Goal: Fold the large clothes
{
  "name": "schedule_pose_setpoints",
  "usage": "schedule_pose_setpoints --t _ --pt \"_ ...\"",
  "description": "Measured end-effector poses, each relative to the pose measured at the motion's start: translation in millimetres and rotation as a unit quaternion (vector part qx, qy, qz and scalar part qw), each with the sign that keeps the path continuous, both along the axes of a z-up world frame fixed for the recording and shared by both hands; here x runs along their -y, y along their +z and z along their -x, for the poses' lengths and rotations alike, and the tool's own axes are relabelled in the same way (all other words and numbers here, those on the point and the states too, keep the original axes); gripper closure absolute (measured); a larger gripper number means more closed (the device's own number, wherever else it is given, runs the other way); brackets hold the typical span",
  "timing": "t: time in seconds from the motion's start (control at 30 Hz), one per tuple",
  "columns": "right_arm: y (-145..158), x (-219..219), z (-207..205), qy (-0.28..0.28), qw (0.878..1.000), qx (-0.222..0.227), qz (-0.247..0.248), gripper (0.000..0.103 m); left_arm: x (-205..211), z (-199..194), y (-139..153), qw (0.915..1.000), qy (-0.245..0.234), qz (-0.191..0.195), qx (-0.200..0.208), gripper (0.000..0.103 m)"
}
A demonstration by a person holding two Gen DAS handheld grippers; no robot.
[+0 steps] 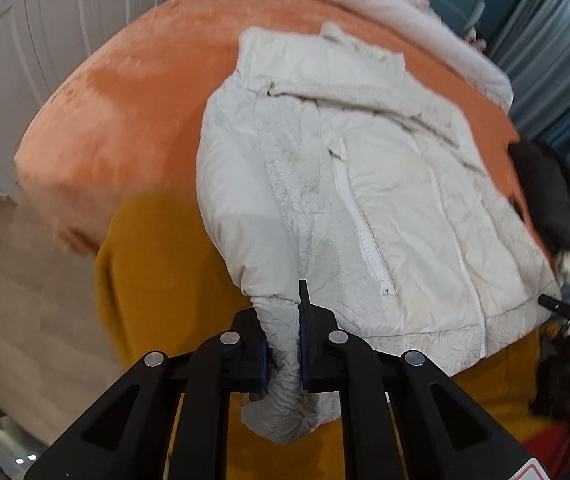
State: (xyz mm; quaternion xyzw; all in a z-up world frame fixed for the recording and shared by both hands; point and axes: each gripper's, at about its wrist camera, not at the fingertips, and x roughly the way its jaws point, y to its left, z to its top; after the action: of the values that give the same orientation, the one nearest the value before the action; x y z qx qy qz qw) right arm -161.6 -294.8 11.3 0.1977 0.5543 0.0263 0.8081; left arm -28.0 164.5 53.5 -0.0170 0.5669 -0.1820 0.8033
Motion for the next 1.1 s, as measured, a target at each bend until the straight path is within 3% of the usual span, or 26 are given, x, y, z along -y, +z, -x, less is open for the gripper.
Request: schedule_pose_setpoints --t 0.07,0.13,0.3,0.47,0.53,0.63,0.8,1.1 --pt "-1 -6 8 0.008 1.0 -0.018 -0.002 0.091 1 5 2 0.9998 -0.009 -0.012 -0.011 0.095" --pt "9 -7 6 0.012 1.0 -0.011 0.0 0.091 -1 3 13 1.0 -0.005 0.004 -0.003 0.095" --pt "64 12 -33 -0.006 0.996 0.088 0.011 0.091 12 -34 76 0.9941 -0.002 0.056 0.092 0.095" --pt "123 39 -93 -0.051 0.975 0.216 0.025 0.091 40 -89 116 0.9804 0.013 0.07 0.184 0.094" --pt "129 48 -117 -0.073 0.966 0.246 0.021 0.091 51 -121 123 0.9759 0.026 0.069 0.205 0.094" --pt "130 62 -157 -0.097 0.957 0.271 0.024 0.091 66 -173 123 0.9729 0.046 0.071 0.215 0.094" --pt "115 82 -227 -0.137 0.95 0.28 0.024 0.091 98 -241 103 0.9721 0.072 0.039 0.22 0.094" --pt "73 101 -292 -0.171 0.951 0.258 0.016 0.091 116 -303 53 0.9769 0.088 -0.002 0.195 0.094"
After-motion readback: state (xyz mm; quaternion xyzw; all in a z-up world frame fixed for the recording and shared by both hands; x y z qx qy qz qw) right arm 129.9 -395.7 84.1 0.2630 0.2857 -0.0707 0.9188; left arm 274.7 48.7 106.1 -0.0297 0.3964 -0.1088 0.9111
